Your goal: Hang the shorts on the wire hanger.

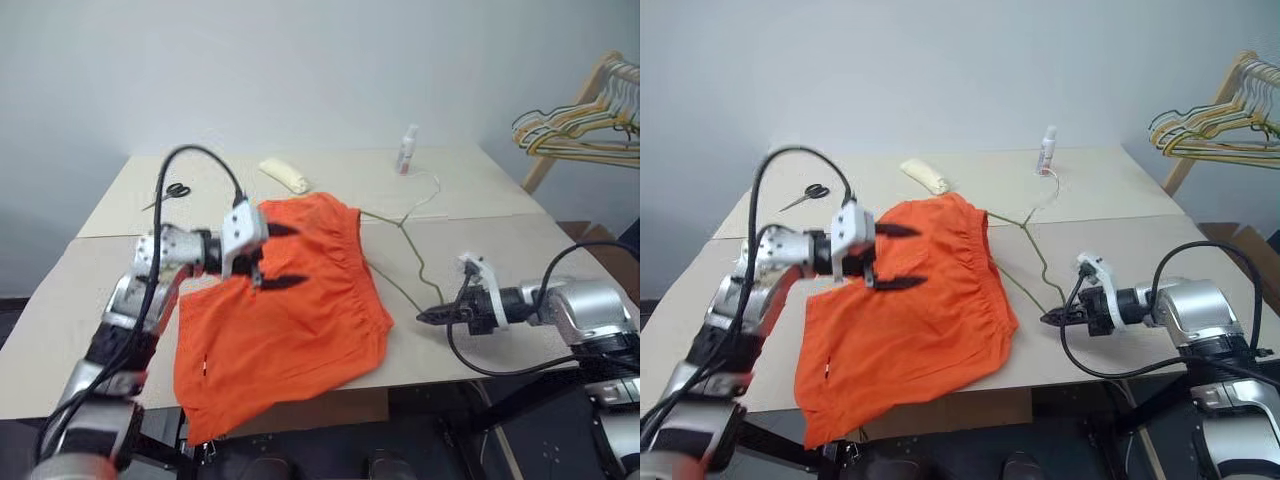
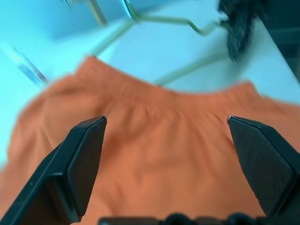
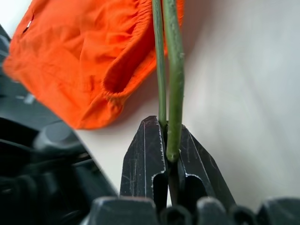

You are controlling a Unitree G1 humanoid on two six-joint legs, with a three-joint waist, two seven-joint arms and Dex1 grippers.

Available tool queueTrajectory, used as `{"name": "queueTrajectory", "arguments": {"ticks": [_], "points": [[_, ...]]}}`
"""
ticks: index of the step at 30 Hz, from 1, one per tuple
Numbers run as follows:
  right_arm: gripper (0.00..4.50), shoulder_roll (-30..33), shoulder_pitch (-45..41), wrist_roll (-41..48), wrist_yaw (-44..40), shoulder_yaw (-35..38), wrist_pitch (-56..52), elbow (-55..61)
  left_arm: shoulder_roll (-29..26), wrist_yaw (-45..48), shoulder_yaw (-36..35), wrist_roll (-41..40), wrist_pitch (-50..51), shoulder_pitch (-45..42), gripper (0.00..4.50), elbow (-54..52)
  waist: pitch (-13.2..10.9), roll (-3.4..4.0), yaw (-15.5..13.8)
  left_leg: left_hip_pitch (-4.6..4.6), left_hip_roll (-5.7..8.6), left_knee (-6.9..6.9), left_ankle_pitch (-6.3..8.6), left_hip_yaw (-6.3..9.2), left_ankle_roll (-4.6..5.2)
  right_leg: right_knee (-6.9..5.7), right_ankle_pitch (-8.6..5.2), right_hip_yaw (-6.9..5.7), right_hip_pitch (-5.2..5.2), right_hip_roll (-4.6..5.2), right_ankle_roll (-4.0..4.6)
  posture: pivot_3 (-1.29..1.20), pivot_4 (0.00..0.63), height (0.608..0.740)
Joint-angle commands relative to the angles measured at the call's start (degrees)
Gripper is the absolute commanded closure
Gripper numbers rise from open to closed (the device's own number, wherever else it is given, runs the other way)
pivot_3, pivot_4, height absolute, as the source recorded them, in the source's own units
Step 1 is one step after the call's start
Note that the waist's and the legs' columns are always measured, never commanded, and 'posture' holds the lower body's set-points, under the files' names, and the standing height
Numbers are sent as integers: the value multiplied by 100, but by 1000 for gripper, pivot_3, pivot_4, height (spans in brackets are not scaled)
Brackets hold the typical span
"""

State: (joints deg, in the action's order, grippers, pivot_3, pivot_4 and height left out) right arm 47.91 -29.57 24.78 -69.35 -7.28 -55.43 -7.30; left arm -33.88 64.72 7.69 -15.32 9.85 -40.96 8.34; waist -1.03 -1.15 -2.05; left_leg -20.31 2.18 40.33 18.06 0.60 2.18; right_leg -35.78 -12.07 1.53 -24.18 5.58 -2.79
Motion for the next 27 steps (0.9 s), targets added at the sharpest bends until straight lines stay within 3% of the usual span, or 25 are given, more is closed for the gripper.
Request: {"name": "queueTrajectory", "arguments": {"ticks": [1, 7, 14, 27], "points": [[4500, 41, -200, 37, 159, 352, 378, 454, 82, 18, -180, 237, -736, -1027, 17, 987, -1, -1, 22, 0, -1, 0, 0, -3, 0, 0, 0, 2, 1, -2, 0, 21, 0, 740], [4500, 51, -580, -306, 285, 7, 673, 683, 175, 778, -104, 477, -1853, -2761, 17, 3129, -2, -3, 121, -1, 1, 3, 1, -9, 3, 6, 0, 2, 2, -6, -1, 17, 0, 740], [4500, 38, -757, -729, 230, -408, 1282, 914, 7, 2532, 304, 1030, -2686, -3728, 17, 4817, -3, -4, 197, -5, -2, 9, 4, -17, 10, 0, -1, 4, 1, -15, -2, 6, 0, 740], [4500, -174, -961, -1321, 270, -770, 1917, 971, 51, 2778, 1000, 1538, -3036, -4175, 17, 5787, -9, -12, 266, -39, -7, 51, 18, -12, 35, -15, 2, 2, -10, -18, -17, 11, 0, 740]]}}
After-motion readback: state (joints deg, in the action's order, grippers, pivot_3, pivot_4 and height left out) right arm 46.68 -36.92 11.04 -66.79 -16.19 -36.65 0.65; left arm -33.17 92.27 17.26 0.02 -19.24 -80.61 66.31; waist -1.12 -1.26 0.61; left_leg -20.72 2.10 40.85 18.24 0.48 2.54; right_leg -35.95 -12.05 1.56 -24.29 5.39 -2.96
